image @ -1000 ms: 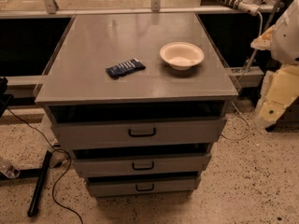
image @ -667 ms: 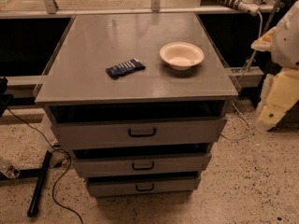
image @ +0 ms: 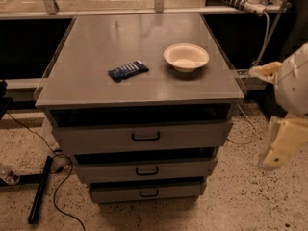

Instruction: Open bottom drawer

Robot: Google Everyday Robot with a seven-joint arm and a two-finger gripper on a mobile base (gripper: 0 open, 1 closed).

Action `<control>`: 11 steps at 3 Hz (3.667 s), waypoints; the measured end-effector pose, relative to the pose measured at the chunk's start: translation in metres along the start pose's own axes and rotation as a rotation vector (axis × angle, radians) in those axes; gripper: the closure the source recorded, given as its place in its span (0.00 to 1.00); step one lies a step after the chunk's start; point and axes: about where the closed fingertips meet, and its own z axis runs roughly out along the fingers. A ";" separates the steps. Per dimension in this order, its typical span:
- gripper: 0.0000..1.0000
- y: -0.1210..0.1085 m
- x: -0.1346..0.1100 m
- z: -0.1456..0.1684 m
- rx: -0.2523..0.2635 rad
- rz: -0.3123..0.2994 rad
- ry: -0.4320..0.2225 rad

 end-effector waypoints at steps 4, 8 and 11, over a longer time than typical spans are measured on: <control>0.00 0.048 0.035 0.070 0.070 -0.094 -0.154; 0.00 0.054 0.096 0.219 0.153 -0.131 -0.205; 0.00 0.070 0.108 0.290 0.080 -0.053 -0.266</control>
Offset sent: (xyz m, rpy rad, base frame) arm -0.0310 -0.0290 -0.1483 0.1887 -0.1489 0.1309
